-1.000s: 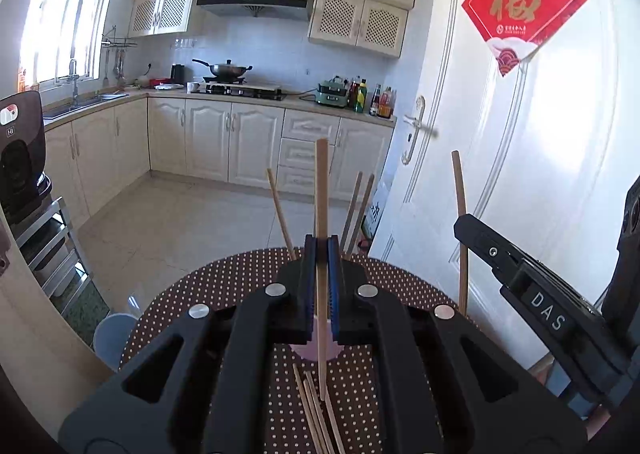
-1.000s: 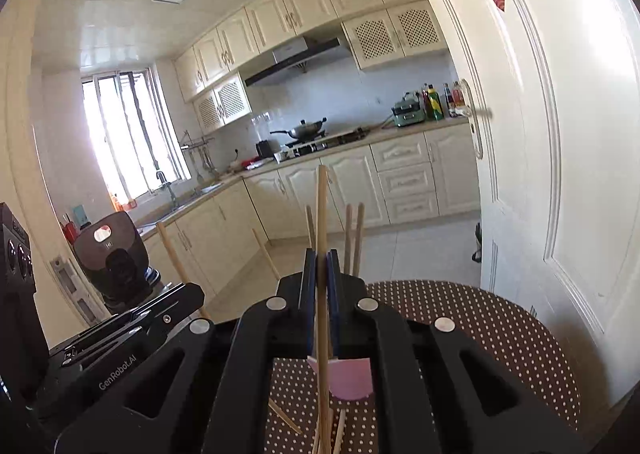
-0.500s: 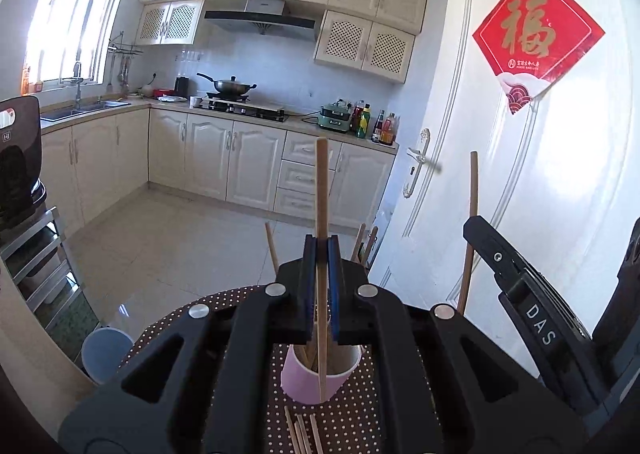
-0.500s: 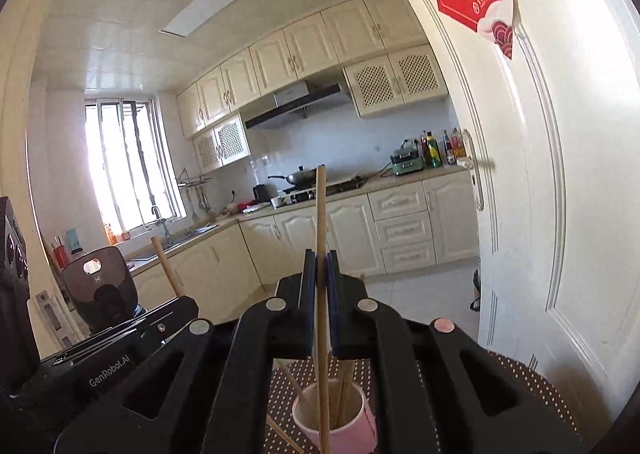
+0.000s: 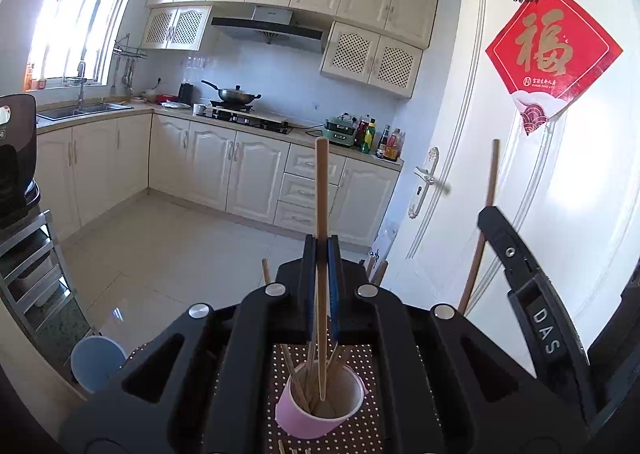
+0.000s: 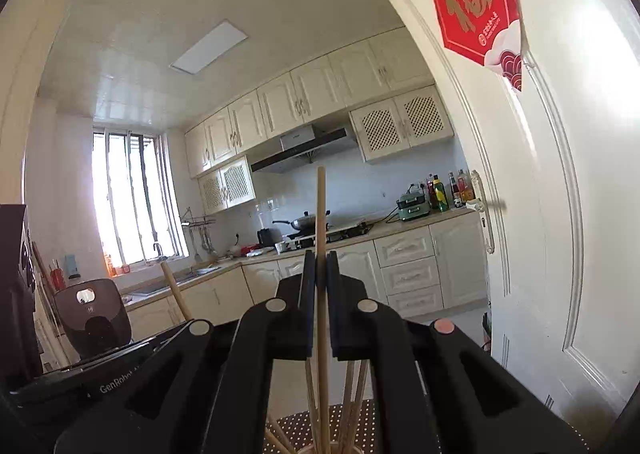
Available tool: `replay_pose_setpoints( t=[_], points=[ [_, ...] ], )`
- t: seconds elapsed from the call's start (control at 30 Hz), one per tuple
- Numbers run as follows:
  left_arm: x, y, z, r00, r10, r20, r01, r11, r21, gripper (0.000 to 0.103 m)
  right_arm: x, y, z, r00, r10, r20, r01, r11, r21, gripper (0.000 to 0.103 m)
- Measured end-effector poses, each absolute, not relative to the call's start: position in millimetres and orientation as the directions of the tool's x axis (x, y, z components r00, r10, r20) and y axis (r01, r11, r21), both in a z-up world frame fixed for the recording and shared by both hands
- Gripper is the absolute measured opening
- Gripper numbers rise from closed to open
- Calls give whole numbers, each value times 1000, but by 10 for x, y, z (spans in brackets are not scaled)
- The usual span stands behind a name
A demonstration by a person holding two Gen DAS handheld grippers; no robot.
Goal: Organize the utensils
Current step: 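Lower the left gripper's chopstick into the pink cup while the right gripper lowers its chopstick too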
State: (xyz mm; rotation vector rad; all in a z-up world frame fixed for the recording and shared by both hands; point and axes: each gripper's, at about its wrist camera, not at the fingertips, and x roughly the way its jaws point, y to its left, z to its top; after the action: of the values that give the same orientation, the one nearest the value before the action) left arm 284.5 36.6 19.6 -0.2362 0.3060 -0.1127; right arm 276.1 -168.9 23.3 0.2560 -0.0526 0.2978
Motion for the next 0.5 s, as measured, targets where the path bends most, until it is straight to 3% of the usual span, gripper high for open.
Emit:
replay_pose_setpoints(
  t=[0.2, 0.5],
  points=[
    [2967, 294, 51, 949, -125, -290, 62, 974, -216, 6, 2845, -1703, 80, 956, 250, 156, -283, 927, 245, 4],
    [3095, 286, -114, 935, -120, -335, 52, 978, -203, 6, 3062, -1729, -141, 962, 254, 104, -274, 907, 320, 4]
  ],
)
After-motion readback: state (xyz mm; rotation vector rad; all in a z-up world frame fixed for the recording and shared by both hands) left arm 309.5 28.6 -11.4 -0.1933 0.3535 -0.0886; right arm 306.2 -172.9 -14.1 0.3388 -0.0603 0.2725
